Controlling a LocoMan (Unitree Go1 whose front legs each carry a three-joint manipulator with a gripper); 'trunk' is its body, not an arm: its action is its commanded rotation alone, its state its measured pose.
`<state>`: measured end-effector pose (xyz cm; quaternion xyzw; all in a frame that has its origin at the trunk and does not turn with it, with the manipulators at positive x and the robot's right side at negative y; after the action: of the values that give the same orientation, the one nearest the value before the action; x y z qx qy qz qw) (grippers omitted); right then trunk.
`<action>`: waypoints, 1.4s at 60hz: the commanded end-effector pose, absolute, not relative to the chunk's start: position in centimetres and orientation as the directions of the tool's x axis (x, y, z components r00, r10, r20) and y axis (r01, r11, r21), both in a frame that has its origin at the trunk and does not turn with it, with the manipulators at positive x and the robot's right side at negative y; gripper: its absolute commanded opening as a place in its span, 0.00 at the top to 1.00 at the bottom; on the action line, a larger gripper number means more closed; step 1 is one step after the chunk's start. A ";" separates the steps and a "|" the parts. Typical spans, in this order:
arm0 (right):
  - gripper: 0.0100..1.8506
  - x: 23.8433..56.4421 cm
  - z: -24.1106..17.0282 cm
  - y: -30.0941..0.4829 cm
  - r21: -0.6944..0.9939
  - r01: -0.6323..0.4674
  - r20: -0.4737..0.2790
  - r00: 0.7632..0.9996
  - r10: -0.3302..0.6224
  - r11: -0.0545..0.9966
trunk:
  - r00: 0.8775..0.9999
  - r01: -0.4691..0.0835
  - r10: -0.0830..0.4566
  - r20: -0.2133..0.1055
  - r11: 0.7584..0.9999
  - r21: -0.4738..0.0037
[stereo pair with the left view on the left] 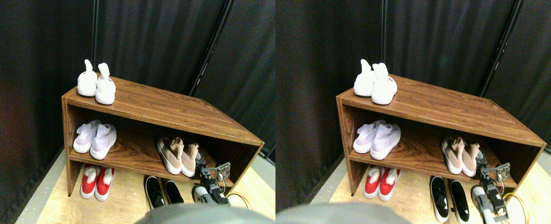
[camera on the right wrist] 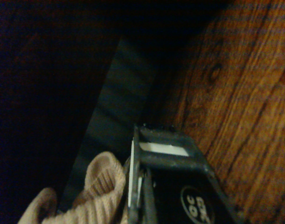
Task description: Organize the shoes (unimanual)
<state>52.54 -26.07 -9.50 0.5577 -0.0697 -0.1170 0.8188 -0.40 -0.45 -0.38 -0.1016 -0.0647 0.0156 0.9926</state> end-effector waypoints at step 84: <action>0.97 39.0 -4.6 -28.6 0.825 -0.276 0.229 0.961 0.155 0.494 | 0.997 0.029 -0.019 0.076 0.990 -0.136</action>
<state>39.17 -29.35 -5.21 0.4842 -0.0552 0.0967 0.8678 -0.47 -0.68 -0.58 -0.0566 -0.0553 -0.0153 0.9967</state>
